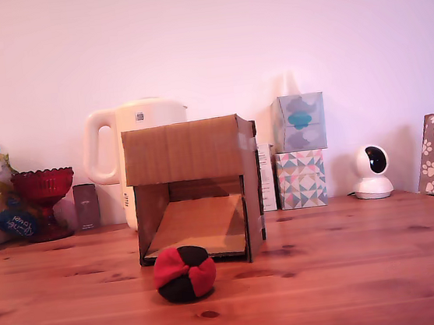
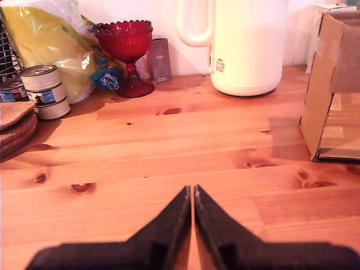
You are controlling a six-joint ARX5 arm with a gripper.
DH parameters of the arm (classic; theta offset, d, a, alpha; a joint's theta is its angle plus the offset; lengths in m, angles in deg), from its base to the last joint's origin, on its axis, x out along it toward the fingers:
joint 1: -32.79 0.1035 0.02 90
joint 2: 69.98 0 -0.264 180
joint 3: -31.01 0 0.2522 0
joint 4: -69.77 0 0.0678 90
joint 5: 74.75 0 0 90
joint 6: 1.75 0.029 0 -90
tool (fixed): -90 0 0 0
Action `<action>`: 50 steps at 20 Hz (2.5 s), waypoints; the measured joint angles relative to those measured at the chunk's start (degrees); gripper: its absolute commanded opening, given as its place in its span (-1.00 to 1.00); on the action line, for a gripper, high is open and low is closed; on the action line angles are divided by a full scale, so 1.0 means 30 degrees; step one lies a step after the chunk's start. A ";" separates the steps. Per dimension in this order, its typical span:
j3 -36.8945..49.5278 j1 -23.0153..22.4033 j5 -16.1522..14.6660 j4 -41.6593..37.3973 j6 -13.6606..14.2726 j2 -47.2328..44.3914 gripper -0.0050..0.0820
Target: Drop the footbag into the cardboard dice tower
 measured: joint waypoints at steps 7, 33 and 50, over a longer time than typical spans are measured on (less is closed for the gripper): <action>0.0000 0.0000 0.0000 0.0000 -0.0066 0.0000 -0.94; -0.4932 -0.9049 -0.4386 -0.4233 -0.1406 -1.4003 -0.94; -0.5180 -1.0856 -0.3657 -1.4404 -0.1392 -2.4232 0.91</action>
